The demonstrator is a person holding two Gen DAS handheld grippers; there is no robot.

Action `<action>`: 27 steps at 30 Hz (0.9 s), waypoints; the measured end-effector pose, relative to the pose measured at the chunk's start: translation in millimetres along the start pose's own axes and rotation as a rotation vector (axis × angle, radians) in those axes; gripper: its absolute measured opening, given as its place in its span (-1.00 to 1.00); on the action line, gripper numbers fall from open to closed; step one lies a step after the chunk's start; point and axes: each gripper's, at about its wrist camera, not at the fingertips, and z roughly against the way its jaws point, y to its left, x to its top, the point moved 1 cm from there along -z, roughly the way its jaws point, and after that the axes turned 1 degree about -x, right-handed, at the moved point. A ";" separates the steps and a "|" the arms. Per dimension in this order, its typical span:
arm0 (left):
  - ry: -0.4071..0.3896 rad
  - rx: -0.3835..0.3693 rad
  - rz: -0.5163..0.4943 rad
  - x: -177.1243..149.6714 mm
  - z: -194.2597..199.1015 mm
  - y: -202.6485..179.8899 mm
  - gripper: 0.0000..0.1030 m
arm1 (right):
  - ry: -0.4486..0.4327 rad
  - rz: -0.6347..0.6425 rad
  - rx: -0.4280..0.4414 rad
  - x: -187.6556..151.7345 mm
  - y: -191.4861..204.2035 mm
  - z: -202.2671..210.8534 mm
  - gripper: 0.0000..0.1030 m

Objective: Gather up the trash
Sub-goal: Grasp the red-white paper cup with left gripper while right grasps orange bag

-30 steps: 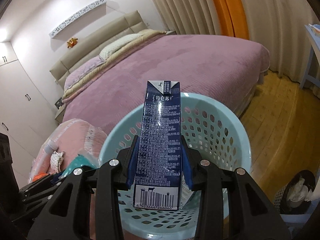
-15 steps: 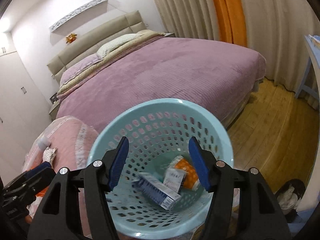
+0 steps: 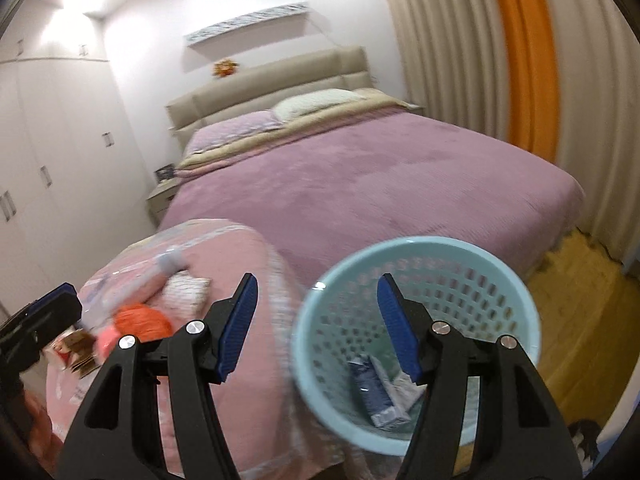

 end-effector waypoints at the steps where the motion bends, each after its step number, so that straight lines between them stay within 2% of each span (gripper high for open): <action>1: -0.007 0.028 0.023 -2.7 7.6 13.9 0.44 | -0.001 0.020 0.014 -1.2 9.1 0.6 0.14; 8: -0.051 0.303 0.175 -12.3 62.2 114.6 0.45 | 0.016 0.124 0.093 -13.5 65.0 -4.4 0.14; 10: -0.044 0.504 0.166 -15.0 76.0 140.3 0.45 | 0.028 0.143 0.108 -17.4 77.9 -8.8 0.14; 12: -0.035 0.614 0.164 -20.4 87.1 165.5 0.52 | 0.049 0.163 0.128 -23.8 93.9 -16.2 0.14; 15: -0.025 0.613 0.254 -28.8 100.3 203.6 0.54 | 0.074 0.196 0.160 -34.3 117.1 -29.6 0.14; 18: 0.000 0.549 0.391 -42.9 105.7 244.9 0.55 | 0.048 0.231 0.208 -42.9 136.0 -42.2 0.25; 20: 0.009 0.515 0.455 -54.4 106.5 261.9 0.55 | 0.011 0.237 0.227 -47.6 143.2 -49.6 0.26; 21: 0.017 0.501 0.488 -60.5 106.2 269.8 0.55 | 0.020 0.234 0.226 -48.2 148.8 -57.9 0.26; 24: 0.050 0.491 0.519 -71.2 97.8 284.9 0.55 | 0.069 0.204 0.284 -45.3 158.3 -71.8 0.26; 27: 0.073 0.518 0.522 -76.6 87.5 288.1 0.55 | 0.075 0.236 0.279 -46.6 169.3 -78.7 0.40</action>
